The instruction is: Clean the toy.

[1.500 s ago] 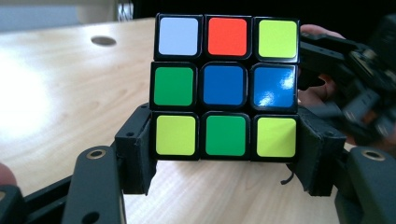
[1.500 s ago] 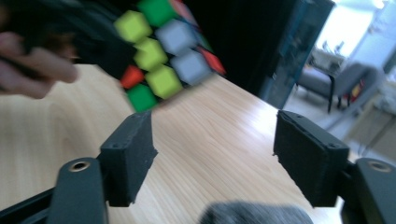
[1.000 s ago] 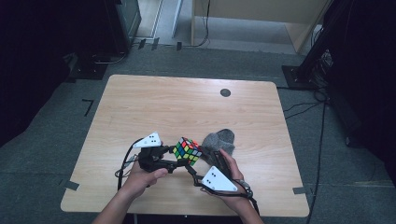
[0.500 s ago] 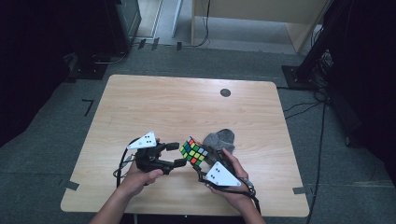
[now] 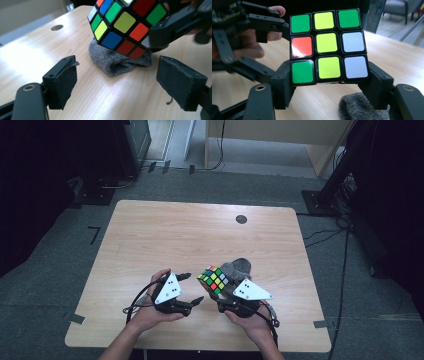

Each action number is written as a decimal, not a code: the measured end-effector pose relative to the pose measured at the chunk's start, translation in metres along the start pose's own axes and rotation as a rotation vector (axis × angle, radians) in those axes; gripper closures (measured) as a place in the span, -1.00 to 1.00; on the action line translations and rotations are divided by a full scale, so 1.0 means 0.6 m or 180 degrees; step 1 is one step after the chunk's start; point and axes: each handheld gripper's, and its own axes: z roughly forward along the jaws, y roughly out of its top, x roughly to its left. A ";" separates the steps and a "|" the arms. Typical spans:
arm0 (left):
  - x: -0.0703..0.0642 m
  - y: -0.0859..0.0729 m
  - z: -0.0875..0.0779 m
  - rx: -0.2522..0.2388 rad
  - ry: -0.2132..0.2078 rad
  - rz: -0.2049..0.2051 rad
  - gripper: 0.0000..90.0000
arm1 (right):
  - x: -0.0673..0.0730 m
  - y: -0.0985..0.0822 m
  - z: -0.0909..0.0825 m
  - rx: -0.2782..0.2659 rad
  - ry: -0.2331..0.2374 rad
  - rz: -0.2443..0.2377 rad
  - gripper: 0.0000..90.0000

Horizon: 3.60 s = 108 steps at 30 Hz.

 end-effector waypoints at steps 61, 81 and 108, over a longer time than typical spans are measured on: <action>0.035 -0.021 -0.009 -0.0006 0.0392 -0.0360 -0.24 | -0.072 -0.084 0.045 0.1241 -0.0925 0.0430 -0.30; 0.036 -0.021 -0.007 -0.0033 0.0223 -0.0424 -0.24 | -0.073 -0.075 0.021 0.1052 -0.0681 0.0695 0.67; -0.018 -0.009 0.013 0.0106 -0.0022 0.0158 -0.24 | 0.023 0.035 -0.026 -0.0275 0.0484 0.0574 0.64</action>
